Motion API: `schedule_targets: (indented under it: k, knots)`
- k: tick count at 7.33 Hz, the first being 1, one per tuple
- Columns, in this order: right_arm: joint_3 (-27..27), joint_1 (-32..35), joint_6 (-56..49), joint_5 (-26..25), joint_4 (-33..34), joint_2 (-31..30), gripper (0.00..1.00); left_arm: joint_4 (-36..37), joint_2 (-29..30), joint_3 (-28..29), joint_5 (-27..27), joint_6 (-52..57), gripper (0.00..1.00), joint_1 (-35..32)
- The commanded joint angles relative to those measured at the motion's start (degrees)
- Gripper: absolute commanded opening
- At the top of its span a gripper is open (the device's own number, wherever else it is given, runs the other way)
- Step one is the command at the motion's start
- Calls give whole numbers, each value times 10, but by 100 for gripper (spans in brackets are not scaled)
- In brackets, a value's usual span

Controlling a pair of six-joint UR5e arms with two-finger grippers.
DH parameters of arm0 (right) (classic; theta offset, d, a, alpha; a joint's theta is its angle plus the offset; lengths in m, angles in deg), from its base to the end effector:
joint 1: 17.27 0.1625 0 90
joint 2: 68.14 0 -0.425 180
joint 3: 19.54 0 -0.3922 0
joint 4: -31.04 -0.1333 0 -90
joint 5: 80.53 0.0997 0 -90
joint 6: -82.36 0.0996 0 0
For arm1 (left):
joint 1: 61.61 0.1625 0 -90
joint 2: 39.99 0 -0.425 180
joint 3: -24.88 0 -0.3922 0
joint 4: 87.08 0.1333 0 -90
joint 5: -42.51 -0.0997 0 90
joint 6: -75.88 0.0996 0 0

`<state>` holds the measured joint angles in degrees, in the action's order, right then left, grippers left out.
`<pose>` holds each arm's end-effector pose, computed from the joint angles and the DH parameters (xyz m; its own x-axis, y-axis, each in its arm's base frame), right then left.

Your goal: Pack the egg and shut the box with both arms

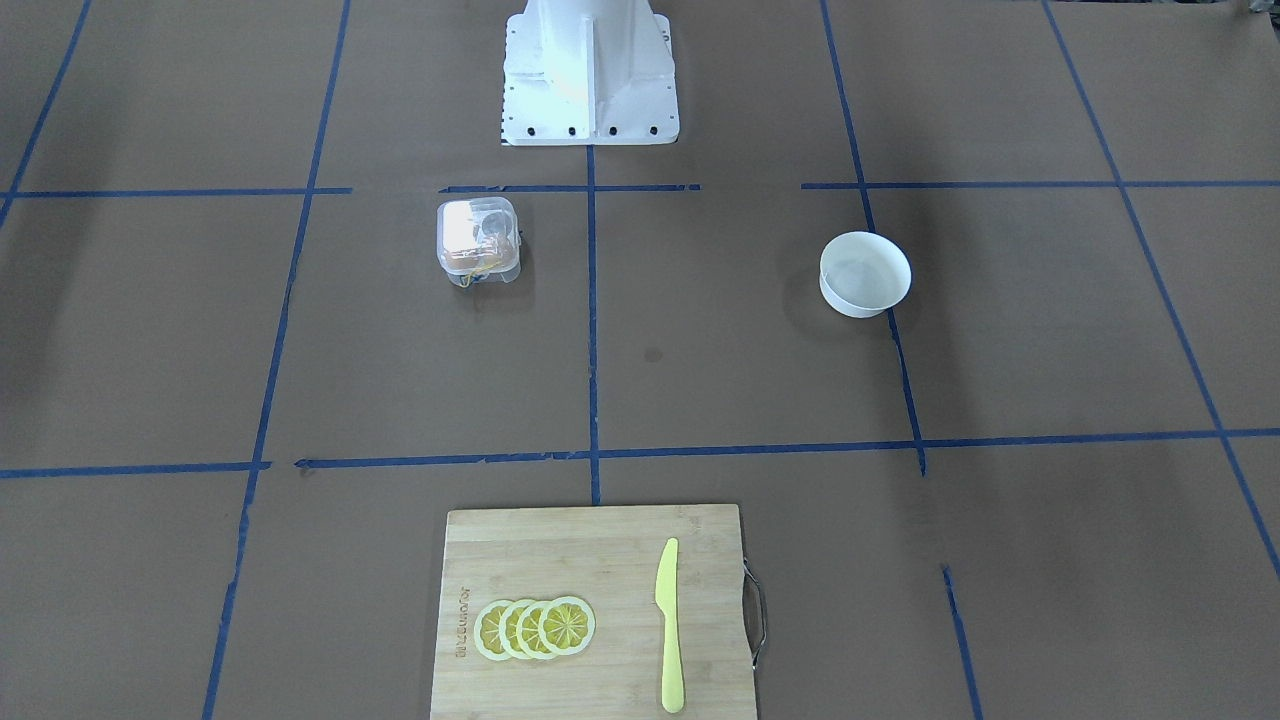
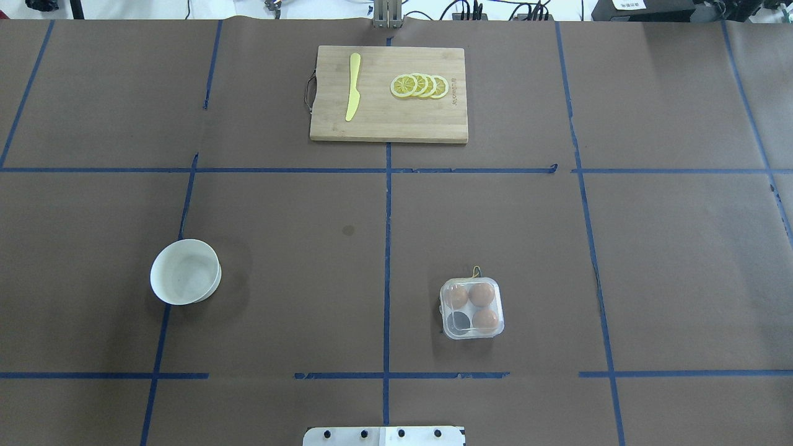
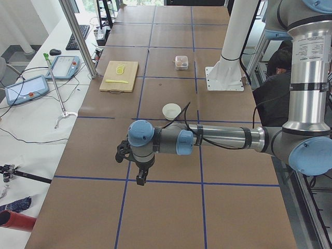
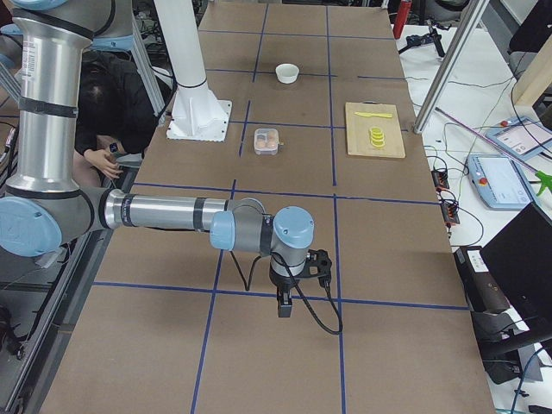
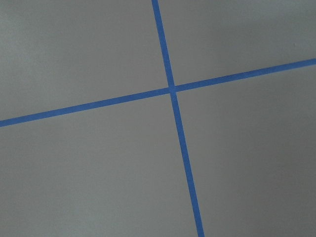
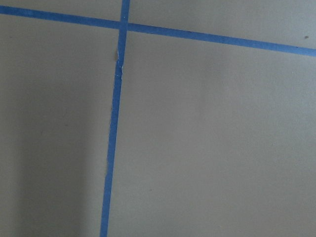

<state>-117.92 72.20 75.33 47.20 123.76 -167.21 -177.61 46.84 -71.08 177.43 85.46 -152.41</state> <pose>0.0685 -0.4207 0.6715 0.7841 -0.0933 0.6135 0.1060 0.9942 0.0157 -0.0696 -0.4709 0.6324 0.7010 0.1967 -0.6855 -0.1042 0.9791 0.1744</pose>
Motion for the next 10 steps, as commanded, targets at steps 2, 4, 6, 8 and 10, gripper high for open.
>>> schedule_targets:
  k: [2, 4, 6, 8, 10]
  knots:
    - [2, 0, 0, 1, 0, 0, 100, 0, 2, 0, 1, 0, 100, 0]
    - [6, -1, 0, 2, 0, 0, 100, -1, 3, -1, 1, 0, 100, 0]
    - [9, -1, -1, 8, 0, 0, 100, -1, 4, -1, 1, 0, 100, 0]
    - [13, -1, -1, 9, -1, 0, 100, -3, 4, -1, 1, 0, 100, 0]
    - [13, -1, -3, 9, -1, 0, 100, -3, 4, -1, 1, 0, 100, 0]
